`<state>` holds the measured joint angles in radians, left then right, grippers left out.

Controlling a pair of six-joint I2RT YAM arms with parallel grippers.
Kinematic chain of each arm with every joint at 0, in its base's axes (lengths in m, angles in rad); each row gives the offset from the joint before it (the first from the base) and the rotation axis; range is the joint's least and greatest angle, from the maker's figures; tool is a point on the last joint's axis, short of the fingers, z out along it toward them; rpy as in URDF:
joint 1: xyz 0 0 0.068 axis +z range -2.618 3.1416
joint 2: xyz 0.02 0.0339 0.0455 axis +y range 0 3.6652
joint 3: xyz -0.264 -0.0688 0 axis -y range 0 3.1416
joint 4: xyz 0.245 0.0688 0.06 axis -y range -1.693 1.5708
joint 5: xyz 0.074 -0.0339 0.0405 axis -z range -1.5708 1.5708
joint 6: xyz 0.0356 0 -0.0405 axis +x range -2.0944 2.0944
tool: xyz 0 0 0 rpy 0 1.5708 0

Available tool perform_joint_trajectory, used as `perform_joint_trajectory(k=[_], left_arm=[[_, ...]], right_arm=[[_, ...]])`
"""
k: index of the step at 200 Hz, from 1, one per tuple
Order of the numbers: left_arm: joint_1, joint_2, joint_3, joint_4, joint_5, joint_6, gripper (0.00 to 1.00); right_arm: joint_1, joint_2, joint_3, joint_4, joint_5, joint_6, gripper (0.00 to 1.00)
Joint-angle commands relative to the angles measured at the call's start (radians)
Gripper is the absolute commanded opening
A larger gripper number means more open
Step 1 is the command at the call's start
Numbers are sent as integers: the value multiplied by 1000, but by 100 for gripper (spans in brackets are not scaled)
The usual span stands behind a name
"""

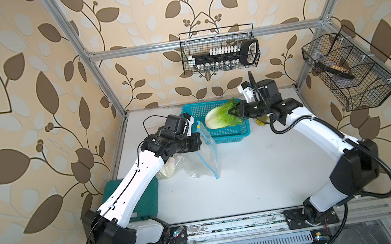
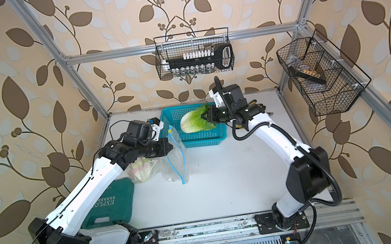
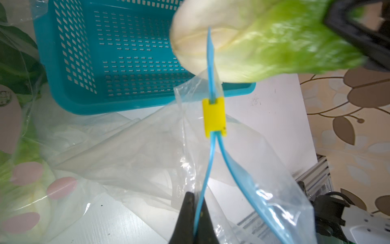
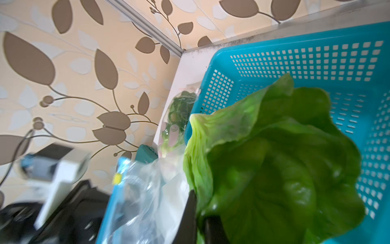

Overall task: Put the chinese cabbages into a zipper bag and zip it
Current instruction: Place the Chinese cabbage in the zipper food storage bag.

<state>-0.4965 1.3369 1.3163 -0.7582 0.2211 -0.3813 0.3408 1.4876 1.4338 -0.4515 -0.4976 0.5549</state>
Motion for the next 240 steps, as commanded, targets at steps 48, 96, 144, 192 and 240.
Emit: perform_joint_trajectory(k=[48,96,144,192,240], left_arm=[[-26,199,149,33,-37,-39,0],[-28,224,195,57,14,-63,0],[-16,175,218,51,92,-80,0],[-40,160,228,27,135,-85,0],[-142,184,273,4,117,-83,0]], right_arm=[[24,-287,98,-322,-37,-68,0],[161,-312,57,-245,-62,24,0],[118,-324,-75,-251,-31,-27,0],[34,-346,-131,-272,11,-30,0],[38,-356,-133,-256,147,36,0]])
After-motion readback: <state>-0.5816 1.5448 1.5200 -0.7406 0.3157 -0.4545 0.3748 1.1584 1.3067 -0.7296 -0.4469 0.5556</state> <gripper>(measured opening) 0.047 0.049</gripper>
